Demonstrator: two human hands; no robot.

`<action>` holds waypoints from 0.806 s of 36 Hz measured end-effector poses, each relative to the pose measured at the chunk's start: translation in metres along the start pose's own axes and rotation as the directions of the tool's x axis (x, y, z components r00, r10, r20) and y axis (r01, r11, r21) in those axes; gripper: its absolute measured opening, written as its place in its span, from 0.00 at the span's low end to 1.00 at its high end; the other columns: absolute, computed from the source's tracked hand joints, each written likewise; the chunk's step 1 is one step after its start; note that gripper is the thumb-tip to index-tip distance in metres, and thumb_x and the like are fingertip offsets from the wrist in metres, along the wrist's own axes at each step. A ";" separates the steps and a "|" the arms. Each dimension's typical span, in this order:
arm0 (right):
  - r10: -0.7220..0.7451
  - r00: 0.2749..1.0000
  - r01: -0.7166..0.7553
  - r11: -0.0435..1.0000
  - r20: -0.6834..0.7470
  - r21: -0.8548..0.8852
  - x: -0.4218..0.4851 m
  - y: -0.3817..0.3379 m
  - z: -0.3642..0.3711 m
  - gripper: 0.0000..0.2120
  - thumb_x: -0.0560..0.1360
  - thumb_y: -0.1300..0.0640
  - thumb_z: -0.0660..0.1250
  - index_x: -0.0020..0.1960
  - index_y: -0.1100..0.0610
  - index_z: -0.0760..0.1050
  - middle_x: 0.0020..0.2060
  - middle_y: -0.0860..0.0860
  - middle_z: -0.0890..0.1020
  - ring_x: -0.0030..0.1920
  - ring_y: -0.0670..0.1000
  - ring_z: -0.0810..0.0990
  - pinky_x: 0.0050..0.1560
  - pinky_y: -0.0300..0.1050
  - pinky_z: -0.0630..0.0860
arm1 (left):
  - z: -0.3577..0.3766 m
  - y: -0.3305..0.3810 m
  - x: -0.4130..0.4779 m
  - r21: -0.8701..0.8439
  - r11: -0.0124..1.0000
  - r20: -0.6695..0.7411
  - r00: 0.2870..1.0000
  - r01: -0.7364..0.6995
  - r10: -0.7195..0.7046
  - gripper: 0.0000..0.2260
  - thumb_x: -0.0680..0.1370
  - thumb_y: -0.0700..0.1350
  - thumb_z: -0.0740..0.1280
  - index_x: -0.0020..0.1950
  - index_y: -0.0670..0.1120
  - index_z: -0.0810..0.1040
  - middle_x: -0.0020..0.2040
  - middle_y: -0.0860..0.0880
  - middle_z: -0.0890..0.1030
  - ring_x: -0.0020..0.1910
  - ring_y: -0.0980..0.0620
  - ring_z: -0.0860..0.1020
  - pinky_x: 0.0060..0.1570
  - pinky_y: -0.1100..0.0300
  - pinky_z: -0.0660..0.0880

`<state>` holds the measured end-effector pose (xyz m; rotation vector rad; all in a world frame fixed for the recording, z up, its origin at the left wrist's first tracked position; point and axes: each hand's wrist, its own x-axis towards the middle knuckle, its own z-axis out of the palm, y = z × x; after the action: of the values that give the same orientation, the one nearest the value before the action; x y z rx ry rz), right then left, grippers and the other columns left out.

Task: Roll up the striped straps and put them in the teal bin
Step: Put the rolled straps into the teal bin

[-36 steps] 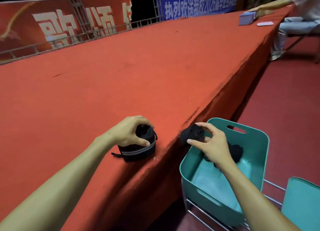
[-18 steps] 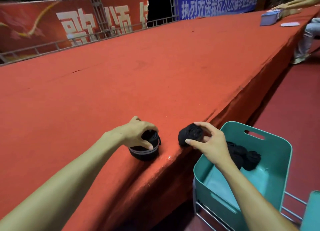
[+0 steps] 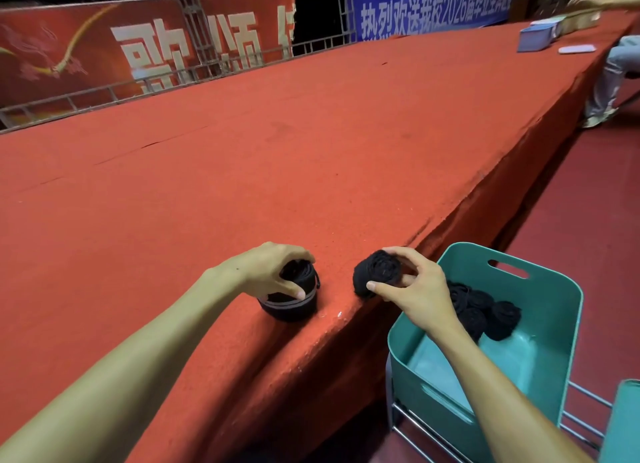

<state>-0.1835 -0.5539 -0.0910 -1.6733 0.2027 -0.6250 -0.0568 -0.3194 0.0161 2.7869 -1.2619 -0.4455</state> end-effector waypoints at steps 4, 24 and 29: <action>-0.004 1.000 0.004 1.000 -0.001 -0.002 0.000 -0.001 0.000 0.26 0.61 0.62 0.84 0.50 0.39 0.80 0.51 0.45 0.83 0.46 0.51 0.86 0.48 0.58 0.83 | -0.002 0.011 0.004 -0.045 0.998 0.030 0.999 0.046 -0.045 0.27 0.75 0.49 0.74 0.72 0.49 0.72 0.68 0.50 0.76 0.67 0.50 0.73 0.64 0.61 0.67; 0.036 0.999 -0.037 0.999 -0.028 -0.026 -0.006 0.008 -0.014 0.26 0.61 0.60 0.84 0.52 0.39 0.80 0.51 0.45 0.84 0.49 0.52 0.85 0.50 0.60 0.82 | 0.021 0.011 0.006 -0.143 0.990 -0.138 0.990 0.016 -0.036 0.24 0.68 0.58 0.72 0.62 0.51 0.76 0.60 0.51 0.72 0.61 0.47 0.73 0.63 0.54 0.70; 0.036 0.999 -0.038 0.998 -0.029 -0.053 -0.008 0.007 -0.018 0.26 0.62 0.61 0.84 0.52 0.40 0.80 0.51 0.45 0.84 0.47 0.51 0.86 0.50 0.59 0.83 | 0.020 0.014 0.006 -0.142 0.990 -0.175 0.985 -0.025 0.000 0.22 0.69 0.54 0.76 0.59 0.48 0.79 0.58 0.48 0.75 0.57 0.49 0.74 0.57 0.61 0.70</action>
<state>-0.1973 -0.5669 -0.0984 -1.7087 0.2722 -0.6202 -0.0688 -0.3322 -0.0026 2.6310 -1.1608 -0.2720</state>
